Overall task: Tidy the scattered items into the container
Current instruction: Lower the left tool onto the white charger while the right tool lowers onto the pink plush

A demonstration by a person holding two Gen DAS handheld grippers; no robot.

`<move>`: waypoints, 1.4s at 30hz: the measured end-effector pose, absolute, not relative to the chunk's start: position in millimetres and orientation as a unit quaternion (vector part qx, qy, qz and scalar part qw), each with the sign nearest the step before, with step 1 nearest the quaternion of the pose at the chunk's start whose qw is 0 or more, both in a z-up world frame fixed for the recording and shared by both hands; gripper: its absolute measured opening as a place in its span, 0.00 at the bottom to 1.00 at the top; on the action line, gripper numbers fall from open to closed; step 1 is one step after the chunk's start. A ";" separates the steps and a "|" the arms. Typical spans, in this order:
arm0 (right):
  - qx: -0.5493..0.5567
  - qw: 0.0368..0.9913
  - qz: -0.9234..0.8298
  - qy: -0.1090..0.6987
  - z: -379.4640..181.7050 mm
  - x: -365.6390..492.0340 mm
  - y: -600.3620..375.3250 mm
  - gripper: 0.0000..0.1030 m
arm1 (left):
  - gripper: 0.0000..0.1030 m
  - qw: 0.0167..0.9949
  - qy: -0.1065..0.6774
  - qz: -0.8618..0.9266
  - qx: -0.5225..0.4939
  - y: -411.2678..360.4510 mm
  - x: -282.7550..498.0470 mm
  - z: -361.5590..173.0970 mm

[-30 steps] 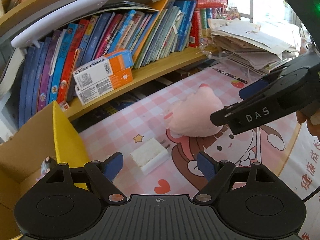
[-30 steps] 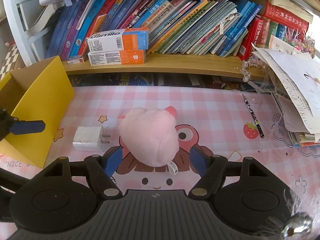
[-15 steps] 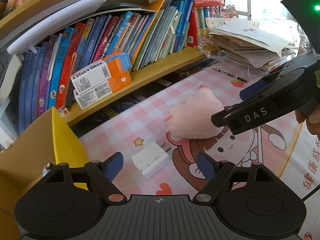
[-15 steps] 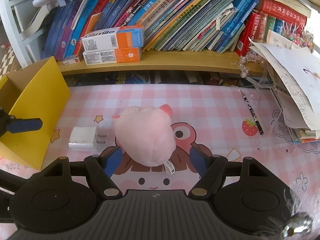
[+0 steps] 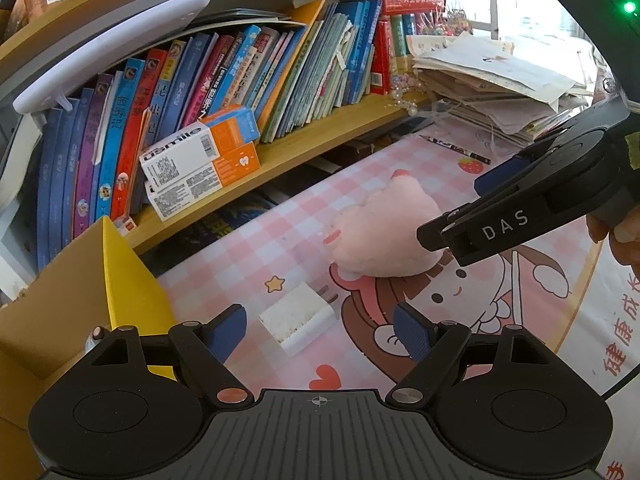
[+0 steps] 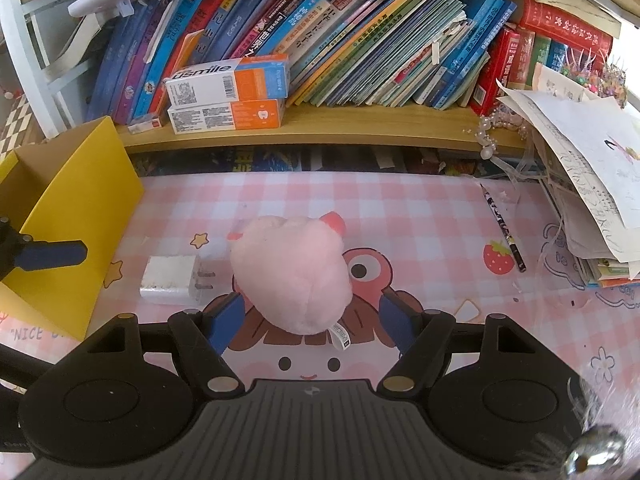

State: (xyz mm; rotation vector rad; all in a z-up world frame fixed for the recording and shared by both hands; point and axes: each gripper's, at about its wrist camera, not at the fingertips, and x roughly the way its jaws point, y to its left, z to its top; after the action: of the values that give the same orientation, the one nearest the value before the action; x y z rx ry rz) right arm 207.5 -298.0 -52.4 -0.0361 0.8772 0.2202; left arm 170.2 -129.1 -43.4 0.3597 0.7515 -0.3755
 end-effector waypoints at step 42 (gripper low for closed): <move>-0.014 0.892 0.132 0.431 -75.2 248.7 -291.8 0.70 | 0.66 0.912 0.390 -0.065 0.111 -138.0 213.0 -97.8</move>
State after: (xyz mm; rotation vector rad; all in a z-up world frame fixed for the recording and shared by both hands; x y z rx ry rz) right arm 248.7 -291.8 -75.2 -0.0301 0.8950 0.2737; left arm 213.0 -138.0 -97.8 0.2284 0.8048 -0.1335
